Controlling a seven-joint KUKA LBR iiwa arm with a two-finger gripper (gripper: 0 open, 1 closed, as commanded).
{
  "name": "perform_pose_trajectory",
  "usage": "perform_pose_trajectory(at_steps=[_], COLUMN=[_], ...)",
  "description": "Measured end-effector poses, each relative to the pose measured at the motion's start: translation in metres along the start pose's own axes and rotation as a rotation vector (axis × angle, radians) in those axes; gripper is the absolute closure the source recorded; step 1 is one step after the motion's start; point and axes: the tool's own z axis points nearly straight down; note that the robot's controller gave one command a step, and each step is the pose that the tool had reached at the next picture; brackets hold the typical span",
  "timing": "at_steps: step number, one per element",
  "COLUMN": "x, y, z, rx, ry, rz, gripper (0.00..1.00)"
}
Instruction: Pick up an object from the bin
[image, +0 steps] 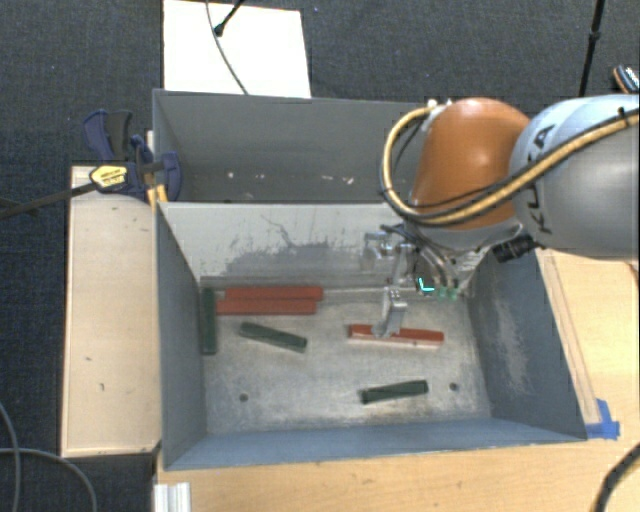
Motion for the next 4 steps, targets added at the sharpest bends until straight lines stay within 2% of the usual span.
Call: perform_pose_trajectory(at_steps=[1,2,3,4], x=[0.060,0.061,0.060,0.061], y=[-0.013,-0.080,-0.076,-0.076], z=[0.111,0.106,0.105,0.107], rx=[0.000,0.002,0.000,0.000], ry=[0.000,-0.006,-0.009,-0.005], rz=[0.016,0.084,0.080,0.081], gripper=[0.00,0.00,1.00,0.00])
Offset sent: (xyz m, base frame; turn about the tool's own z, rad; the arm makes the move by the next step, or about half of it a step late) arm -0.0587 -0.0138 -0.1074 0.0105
